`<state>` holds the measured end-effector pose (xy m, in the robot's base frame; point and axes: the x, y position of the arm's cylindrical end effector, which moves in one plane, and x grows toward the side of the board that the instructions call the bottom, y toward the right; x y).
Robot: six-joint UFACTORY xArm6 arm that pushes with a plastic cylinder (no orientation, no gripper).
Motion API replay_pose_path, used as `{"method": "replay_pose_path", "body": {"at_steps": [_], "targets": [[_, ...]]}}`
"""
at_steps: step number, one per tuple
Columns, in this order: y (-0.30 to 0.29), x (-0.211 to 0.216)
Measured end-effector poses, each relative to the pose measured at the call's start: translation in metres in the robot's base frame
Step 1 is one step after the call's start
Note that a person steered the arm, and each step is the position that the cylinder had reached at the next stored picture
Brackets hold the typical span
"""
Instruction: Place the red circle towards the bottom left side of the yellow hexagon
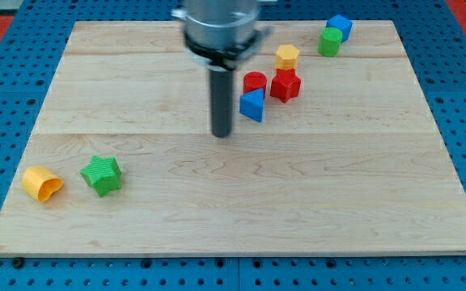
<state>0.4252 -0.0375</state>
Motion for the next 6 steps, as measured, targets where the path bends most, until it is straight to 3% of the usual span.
{"method": "replay_pose_path", "body": {"at_steps": [2,4,6], "targets": [[0.052,-0.057],[0.051,-0.075],[0.105,-0.115]]}}
